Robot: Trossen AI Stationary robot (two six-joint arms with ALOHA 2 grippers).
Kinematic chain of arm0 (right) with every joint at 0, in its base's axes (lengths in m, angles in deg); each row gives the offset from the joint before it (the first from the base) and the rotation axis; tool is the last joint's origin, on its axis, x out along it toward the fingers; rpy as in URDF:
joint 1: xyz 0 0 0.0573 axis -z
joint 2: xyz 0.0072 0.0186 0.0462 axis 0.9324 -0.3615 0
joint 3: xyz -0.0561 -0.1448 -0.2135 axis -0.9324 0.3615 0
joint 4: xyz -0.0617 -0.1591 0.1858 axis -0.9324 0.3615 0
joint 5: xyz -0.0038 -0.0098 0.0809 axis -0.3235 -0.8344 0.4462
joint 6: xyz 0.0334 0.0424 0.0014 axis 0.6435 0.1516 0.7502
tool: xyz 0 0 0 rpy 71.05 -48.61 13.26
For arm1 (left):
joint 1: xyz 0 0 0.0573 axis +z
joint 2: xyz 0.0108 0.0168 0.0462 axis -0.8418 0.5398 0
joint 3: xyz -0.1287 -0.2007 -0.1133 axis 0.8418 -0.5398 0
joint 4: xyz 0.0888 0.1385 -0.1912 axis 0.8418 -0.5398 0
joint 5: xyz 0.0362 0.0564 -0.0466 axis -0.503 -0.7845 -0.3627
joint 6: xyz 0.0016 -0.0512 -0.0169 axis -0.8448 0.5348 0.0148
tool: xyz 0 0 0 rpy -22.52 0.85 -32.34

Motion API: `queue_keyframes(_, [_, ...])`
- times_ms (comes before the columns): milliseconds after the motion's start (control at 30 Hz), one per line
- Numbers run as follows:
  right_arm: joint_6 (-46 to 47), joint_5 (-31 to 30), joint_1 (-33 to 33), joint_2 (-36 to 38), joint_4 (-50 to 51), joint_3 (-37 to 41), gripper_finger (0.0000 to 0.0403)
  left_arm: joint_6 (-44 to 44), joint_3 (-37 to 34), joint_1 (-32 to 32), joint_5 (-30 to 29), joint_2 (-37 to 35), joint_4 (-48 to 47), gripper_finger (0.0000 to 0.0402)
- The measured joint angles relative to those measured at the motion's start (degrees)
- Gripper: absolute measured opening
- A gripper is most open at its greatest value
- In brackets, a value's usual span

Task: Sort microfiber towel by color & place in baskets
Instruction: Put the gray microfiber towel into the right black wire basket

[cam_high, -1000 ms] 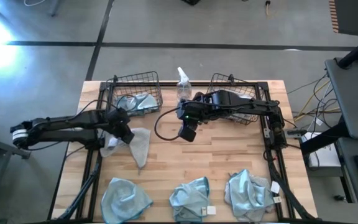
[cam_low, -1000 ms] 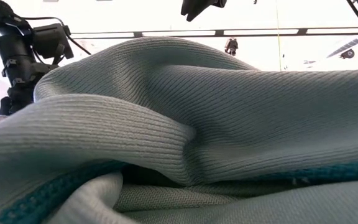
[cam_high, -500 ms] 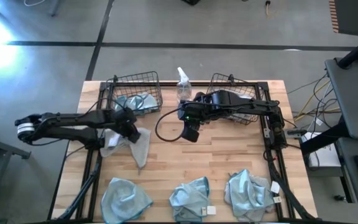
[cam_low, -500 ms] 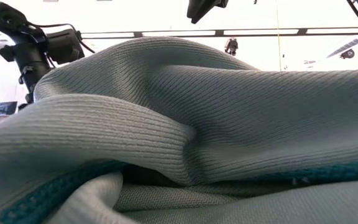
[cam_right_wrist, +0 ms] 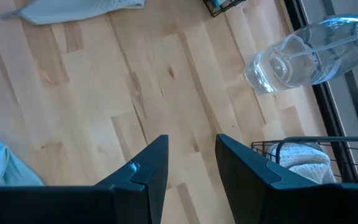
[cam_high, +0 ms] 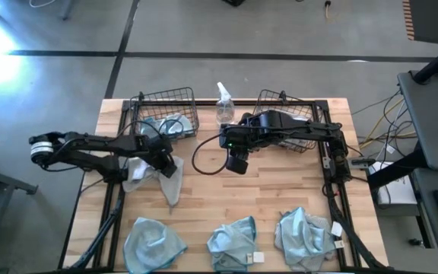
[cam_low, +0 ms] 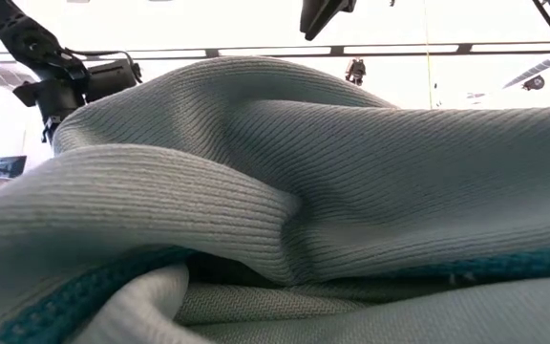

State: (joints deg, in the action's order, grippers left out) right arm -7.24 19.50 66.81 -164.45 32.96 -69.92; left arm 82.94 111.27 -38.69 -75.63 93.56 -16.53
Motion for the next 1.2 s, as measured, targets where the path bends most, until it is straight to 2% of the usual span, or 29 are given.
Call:
queue_keyframes(533, [-0.52,0.00,0.00,0.07,0.61,0.00,0.0128,0.45,-0.03,-0.01,-0.84,4.06,5.35,0.0088])
queue_keyframes(733, [-0.39,0.00,0.00,0.13,1.78,0.00,0.0128,0.95,-0.13,-0.01,-1.53,4.08,5.31,0.0065])
queue_keyframes(1000, [-0.39,0.00,0.00,0.13,1.77,0.00,0.0128,2.55,-0.36,0.01,-2.50,4.21,6.74,0.0006])
queue_keyframes(1200, [-0.39,0.00,0.00,0.13,1.77,0.00,0.0128,6.96,-0.64,0.03,-0.46,4.47,14.30,0.0004])
